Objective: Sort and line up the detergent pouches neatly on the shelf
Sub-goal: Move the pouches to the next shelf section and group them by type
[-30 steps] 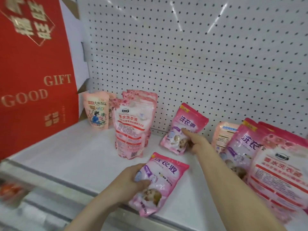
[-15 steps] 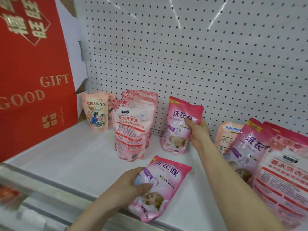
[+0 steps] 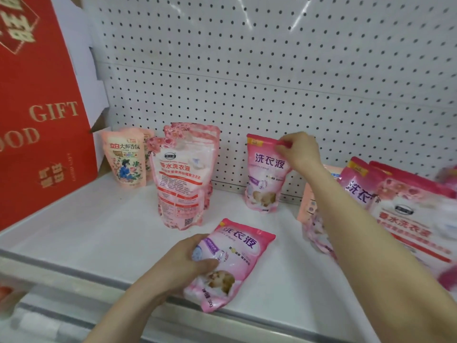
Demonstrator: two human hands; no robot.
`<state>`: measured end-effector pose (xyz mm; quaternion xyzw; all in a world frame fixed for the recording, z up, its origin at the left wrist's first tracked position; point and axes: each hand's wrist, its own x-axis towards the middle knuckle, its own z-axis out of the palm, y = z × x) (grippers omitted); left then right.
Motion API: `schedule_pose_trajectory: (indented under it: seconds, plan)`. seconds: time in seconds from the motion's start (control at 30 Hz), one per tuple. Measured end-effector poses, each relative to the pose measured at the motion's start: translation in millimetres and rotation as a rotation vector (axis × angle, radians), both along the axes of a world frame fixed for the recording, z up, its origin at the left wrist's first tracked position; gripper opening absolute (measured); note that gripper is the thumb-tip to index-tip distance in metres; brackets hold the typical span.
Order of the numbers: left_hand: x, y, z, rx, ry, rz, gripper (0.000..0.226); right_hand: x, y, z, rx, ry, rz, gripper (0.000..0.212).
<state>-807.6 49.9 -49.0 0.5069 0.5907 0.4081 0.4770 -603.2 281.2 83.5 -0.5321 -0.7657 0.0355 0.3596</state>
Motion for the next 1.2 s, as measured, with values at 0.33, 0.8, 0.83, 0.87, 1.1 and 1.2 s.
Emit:
schedule_pose_trajectory:
  seconds: [0.33, 0.8, 0.83, 0.87, 1.1, 1.2]
  plan:
    - [1.4, -1.3, -3.5, 0.055, -0.04, -0.006, 0.04, 28.6, -6.4, 13.8, 0.057, -0.203, -0.14, 0.04]
    - [36.1, -2.0, -1.9, 0.485, -0.075, -0.023, 0.069, 31.6, -104.7, -51.5, -0.762, 0.398, 0.328, 0.016]
    - [40.4, 1.5, -0.6, 0.492, -0.101, -0.042, 0.072, 36.3, -104.0, -40.6, -0.676, 0.378, 0.342, 0.011]
    - [45.0, 6.4, 0.7, 0.492, -0.128, -0.057, 0.076, 40.0, -104.5, -26.9, -0.592, 0.351, 0.35, 0.011]
    - [80.9, 67.1, 6.8, 0.414, -0.155, -0.042, 0.068, 36.2, -101.8, 29.4, -0.119, -0.101, 0.229, 0.01]
    - [91.4, 90.1, 7.3, 0.361, -0.122, -0.022, 0.063, 37.0, -88.8, 29.1, -0.027, -0.18, 0.154, 0.013]
